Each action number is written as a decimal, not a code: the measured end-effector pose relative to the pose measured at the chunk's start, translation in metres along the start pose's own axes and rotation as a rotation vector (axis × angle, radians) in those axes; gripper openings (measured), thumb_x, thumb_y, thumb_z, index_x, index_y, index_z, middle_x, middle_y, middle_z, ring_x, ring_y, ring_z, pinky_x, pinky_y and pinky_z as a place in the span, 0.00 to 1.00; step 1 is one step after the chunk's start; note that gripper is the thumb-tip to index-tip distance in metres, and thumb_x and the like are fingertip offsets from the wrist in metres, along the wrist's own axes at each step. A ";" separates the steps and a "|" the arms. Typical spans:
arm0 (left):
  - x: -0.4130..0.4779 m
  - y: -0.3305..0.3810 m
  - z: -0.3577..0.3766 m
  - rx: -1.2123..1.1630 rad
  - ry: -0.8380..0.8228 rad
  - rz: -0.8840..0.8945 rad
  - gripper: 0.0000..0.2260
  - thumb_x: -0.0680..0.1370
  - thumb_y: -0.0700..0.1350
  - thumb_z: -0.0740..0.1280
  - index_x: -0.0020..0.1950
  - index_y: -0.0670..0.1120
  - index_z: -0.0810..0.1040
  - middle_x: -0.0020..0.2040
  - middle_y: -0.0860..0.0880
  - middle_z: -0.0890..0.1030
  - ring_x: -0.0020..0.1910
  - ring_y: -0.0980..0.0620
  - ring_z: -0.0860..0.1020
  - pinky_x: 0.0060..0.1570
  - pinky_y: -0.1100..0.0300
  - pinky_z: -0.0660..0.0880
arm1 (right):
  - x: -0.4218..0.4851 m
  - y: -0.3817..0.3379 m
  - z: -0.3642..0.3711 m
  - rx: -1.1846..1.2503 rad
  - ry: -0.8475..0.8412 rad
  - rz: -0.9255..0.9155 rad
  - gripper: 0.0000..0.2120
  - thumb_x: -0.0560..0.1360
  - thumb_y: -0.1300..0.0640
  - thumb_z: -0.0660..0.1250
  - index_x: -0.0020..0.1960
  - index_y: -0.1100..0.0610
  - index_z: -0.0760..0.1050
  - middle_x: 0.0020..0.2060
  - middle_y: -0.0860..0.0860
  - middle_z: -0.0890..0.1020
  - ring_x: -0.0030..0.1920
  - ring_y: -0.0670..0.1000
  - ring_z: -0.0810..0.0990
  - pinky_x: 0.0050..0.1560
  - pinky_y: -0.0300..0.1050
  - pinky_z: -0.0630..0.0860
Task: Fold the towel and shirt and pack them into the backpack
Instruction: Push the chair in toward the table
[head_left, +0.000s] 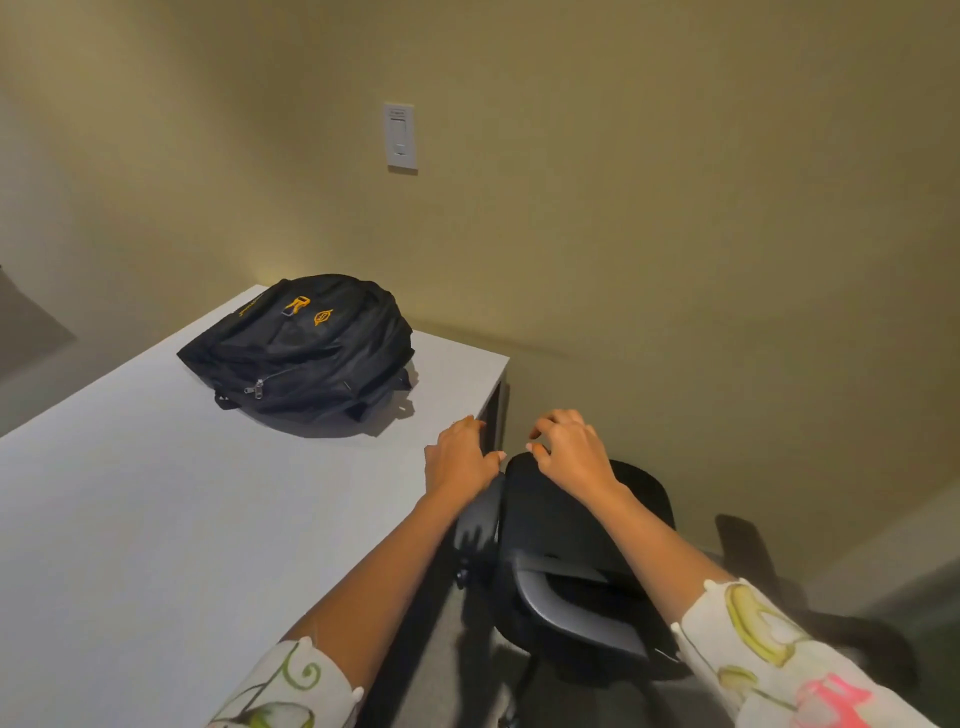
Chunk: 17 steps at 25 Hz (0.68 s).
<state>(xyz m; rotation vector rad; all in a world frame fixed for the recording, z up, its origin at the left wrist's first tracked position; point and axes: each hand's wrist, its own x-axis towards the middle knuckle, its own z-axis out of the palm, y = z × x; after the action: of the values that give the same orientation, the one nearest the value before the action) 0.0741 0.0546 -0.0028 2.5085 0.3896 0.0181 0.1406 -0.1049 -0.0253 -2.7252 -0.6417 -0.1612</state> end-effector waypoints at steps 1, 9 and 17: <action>-0.008 0.011 0.007 0.000 -0.017 0.014 0.25 0.77 0.55 0.69 0.71 0.48 0.70 0.70 0.47 0.73 0.68 0.44 0.72 0.66 0.47 0.66 | -0.010 0.012 -0.005 0.001 -0.002 -0.003 0.11 0.78 0.53 0.66 0.56 0.57 0.80 0.57 0.53 0.79 0.62 0.54 0.72 0.57 0.51 0.71; -0.081 0.093 0.070 -0.058 -0.157 0.063 0.25 0.76 0.57 0.69 0.69 0.49 0.72 0.68 0.49 0.75 0.66 0.46 0.74 0.67 0.46 0.69 | -0.102 0.095 -0.045 0.024 -0.121 -0.026 0.12 0.77 0.49 0.66 0.56 0.55 0.80 0.55 0.52 0.79 0.60 0.54 0.73 0.57 0.52 0.72; -0.128 0.121 0.115 0.178 -0.403 0.154 0.30 0.74 0.69 0.61 0.69 0.51 0.73 0.68 0.49 0.76 0.67 0.47 0.74 0.67 0.45 0.67 | -0.180 0.145 -0.079 0.097 -0.388 0.092 0.14 0.77 0.45 0.65 0.55 0.53 0.79 0.51 0.52 0.81 0.53 0.53 0.78 0.51 0.50 0.76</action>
<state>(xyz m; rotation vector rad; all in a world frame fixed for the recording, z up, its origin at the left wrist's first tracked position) -0.0039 -0.1400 -0.0199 2.6256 0.0323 -0.4725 0.0433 -0.3288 -0.0272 -2.7027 -0.6023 0.4190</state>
